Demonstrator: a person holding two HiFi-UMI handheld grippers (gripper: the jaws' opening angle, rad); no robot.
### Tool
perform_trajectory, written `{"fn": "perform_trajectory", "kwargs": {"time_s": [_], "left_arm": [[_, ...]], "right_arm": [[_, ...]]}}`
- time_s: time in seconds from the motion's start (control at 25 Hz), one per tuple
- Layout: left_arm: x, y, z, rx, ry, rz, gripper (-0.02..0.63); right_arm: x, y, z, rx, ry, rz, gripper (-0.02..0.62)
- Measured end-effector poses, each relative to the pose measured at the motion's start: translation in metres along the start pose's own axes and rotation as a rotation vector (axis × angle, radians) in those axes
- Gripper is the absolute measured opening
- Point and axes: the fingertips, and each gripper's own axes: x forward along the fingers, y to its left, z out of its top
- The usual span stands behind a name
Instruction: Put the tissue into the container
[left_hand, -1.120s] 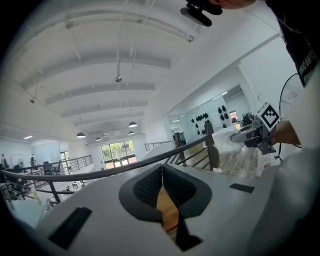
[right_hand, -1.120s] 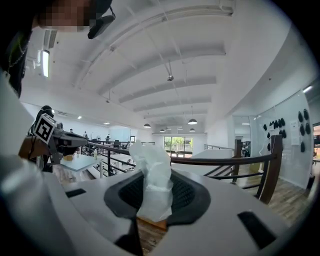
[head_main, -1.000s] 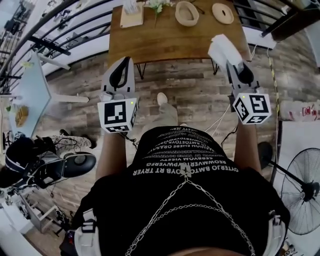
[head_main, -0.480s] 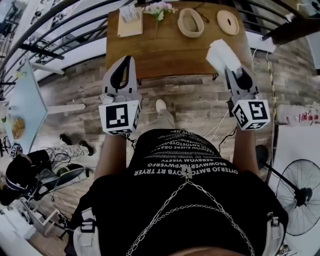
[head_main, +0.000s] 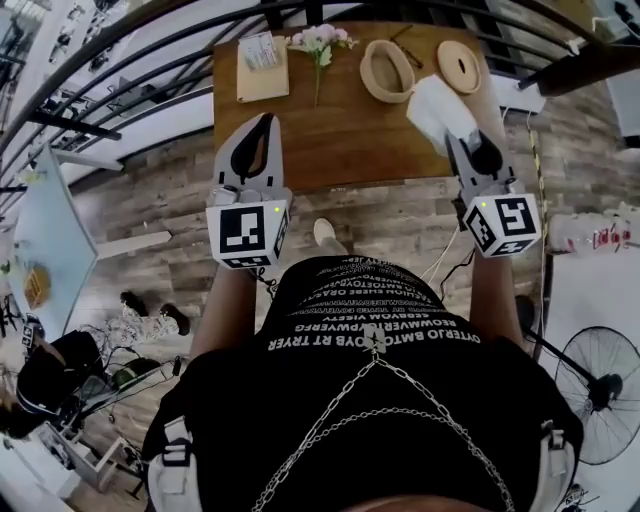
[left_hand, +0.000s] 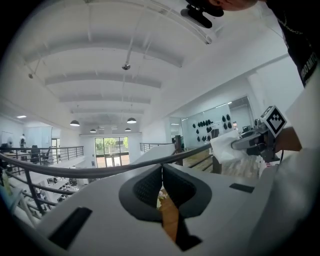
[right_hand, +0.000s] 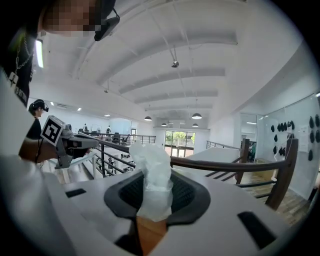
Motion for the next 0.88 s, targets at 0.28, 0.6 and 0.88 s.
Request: {"fn": "perform_trajectory", "kwargs": {"time_s": [0.28, 0.6, 0.88], "left_arm": [[0.029, 0.016, 0.004, 0.011, 0.002, -0.056, 0.029], [0.067, -0.002, 0.007, 0.022, 0.012, -0.129, 0.029], [0.115, -0.015, 0.001, 0.024, 0.044, -0.137, 0.029]], "right_arm": [[0.032, 0.003, 0.042, -0.014, -0.063, -0.001, 0.109], [0.021, -0.042, 0.068, 0.024, -0.124, -0.061, 0.109], [0.045, -0.098, 0.038, 0.061, -0.092, -0.094, 0.109]]}}
